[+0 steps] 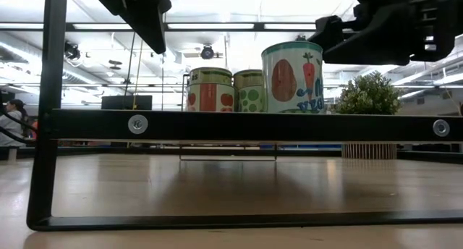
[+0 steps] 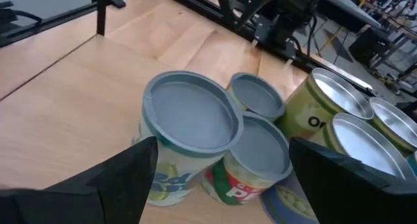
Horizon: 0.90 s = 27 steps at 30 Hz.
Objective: Pick and place cans onto a shelf
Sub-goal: Put the canned mixed vegetable on the shelf
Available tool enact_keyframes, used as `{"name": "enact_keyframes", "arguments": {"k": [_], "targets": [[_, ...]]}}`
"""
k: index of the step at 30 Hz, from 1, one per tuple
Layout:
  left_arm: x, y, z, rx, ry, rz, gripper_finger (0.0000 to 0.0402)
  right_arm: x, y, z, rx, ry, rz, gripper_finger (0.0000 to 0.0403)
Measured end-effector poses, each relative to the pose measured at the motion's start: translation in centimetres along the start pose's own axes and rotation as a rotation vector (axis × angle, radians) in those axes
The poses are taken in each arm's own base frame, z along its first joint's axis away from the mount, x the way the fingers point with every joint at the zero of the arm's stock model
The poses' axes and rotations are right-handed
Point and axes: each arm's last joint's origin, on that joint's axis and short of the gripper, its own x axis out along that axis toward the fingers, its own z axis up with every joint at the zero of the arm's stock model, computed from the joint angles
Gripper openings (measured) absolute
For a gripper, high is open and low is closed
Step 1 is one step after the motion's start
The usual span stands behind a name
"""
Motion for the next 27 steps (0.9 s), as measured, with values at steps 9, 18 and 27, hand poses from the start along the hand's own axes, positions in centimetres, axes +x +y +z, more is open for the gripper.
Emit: {"name": "enact_keyframes", "arguments": {"k": [9,18,27], "targets": [[0.0,0.0,0.0,-0.001,0.000,0.000,0.0394,0.0,-0.1,-0.7,-0.038,0.106,-0.100,0.0354],[0.0,0.0,0.1,-0.004,-0.011,-0.003,0.0394,0.9,0.2,-0.3,0.013,-0.013,-0.033,0.0354],[0.0,0.0,0.2,0.001,-0.021,-0.005,0.0394,1.5,0.6,-0.7,0.033,-0.005,-0.027,0.0354]]}}
